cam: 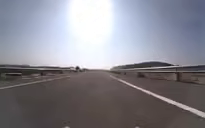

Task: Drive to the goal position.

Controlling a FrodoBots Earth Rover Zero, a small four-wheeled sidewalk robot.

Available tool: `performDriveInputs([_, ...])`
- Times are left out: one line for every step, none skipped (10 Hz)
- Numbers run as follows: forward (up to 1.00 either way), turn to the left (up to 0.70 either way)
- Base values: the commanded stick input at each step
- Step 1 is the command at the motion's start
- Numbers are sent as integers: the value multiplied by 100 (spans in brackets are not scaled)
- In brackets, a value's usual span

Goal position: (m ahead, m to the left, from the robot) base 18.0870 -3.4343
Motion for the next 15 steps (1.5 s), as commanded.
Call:
performDriveInputs([100,0])
performDriveInputs([100,0])
performDriveInputs([100,0])
performDriveInputs([100,0])
performDriveInputs([100,0])
performDriveInputs([100,0])
performDriveInputs([100,0])
performDriveInputs([100,0])
performDriveInputs([100,0])
performDriveInputs([100,0])
performDriveInputs([100,0])
performDriveInputs([100,0])
performDriveInputs([100,0])
performDriveInputs([100,0])
performDriveInputs([100,0])
